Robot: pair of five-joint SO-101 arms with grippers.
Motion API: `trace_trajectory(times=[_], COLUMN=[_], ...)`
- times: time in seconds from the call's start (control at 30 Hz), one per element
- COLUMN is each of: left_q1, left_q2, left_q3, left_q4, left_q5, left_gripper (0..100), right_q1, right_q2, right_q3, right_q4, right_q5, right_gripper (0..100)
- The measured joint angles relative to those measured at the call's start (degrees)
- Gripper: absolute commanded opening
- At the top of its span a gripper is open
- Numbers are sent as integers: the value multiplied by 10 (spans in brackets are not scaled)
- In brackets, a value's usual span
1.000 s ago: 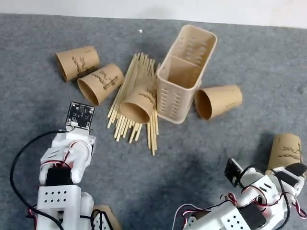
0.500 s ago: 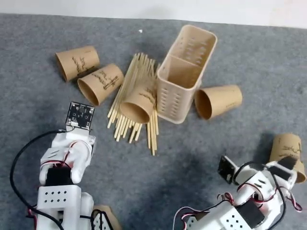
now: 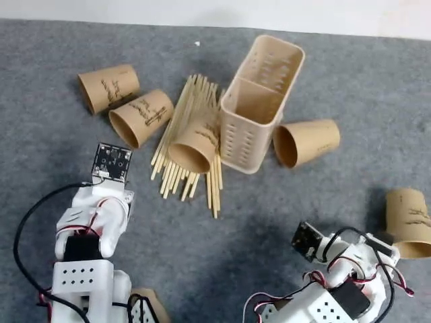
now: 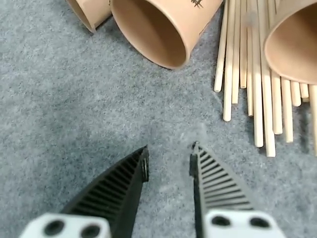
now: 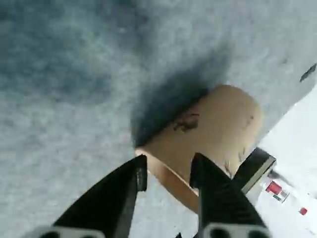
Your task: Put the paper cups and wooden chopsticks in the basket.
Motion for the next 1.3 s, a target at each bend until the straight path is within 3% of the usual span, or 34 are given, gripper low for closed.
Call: trace_trajectory(times=[0.2, 0.3, 0.4, 0.53, 0.63, 0.7, 0.93, 1.07, 1.3], left_q1=[0, 0, 0, 0, 0, 0, 0, 0, 0], left_q2=[0, 0, 0, 0, 0, 0, 0, 0, 0], left_q3=[0, 0, 0, 0, 0, 0, 0, 0, 0], left_q4=[0, 0, 0, 0, 0, 0, 0, 0, 0], left_q5=[0, 0, 0, 0, 0, 0, 0, 0, 0], left_gripper=[164, 164, 164, 164, 164, 164, 164, 164, 164], right_q1=[-18, -64, -133, -226, -253, -251, -91, -48, 12], right_q2=[1, 26, 90, 202, 302, 375, 576, 642, 628], right_q3=[-63, -155, -268, -403, -470, -511, -662, -626, -520], right_q4=[89, 175, 239, 255, 238, 247, 278, 267, 157], right_q5=[-25, -88, -219, -465, -649, -706, -738, -770, -806], right_gripper=[159, 159, 159, 159, 159, 159, 159, 159, 159])
